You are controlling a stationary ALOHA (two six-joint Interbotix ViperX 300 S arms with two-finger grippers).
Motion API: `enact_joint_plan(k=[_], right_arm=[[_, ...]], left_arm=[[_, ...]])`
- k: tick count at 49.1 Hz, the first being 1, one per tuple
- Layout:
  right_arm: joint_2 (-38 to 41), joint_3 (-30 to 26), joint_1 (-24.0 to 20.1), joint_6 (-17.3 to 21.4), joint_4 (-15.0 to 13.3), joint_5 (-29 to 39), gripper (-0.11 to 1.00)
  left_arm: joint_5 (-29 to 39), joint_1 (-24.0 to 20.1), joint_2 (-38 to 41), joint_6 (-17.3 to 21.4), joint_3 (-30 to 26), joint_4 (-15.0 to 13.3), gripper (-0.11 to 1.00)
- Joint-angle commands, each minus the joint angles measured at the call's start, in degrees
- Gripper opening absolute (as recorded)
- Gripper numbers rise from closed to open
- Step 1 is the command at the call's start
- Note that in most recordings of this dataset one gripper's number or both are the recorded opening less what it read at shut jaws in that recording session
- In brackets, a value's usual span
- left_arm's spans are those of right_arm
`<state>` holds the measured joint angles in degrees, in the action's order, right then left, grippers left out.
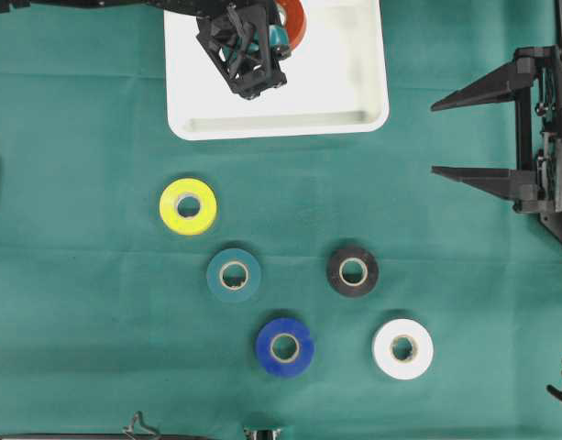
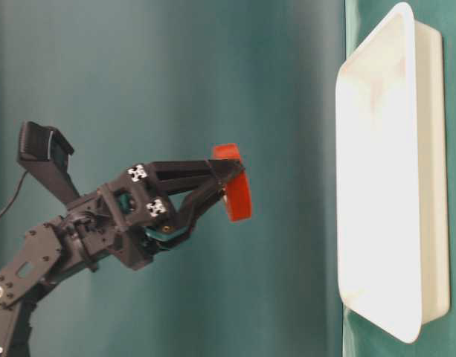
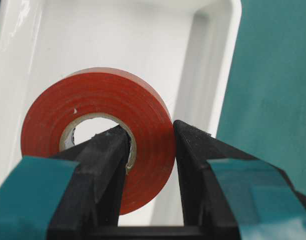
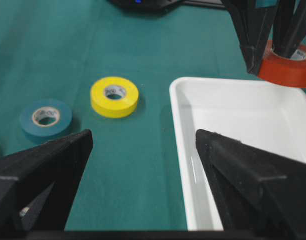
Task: Pick up the tape from a random location and place it into the white case.
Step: 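Carry the orange-red roll with the left gripper over the white tray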
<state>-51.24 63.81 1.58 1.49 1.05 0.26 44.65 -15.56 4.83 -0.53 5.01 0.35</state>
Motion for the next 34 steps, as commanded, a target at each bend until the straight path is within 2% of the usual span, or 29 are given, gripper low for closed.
enact_joint_plan(k=[1, 17, 34], right_arm=[[0.3, -1.5, 0.1, 0.0, -0.1, -0.2, 0.93], [0.5, -1.4, 0.1, 0.0, -0.1, -0.2, 0.93], [1.1, -1.4, 0.1, -0.1, -0.1, -0.2, 0.93]], left_arm=[[-2.5, -0.2, -0.9, 0.0, 0.8, 0.1, 0.23], [-14.2, -1.4, 1.5, -0.3, 8.3, -0.1, 0.23], [-16.9, -3.8, 4.7, -0.4, 11.4, -0.3, 0.23]])
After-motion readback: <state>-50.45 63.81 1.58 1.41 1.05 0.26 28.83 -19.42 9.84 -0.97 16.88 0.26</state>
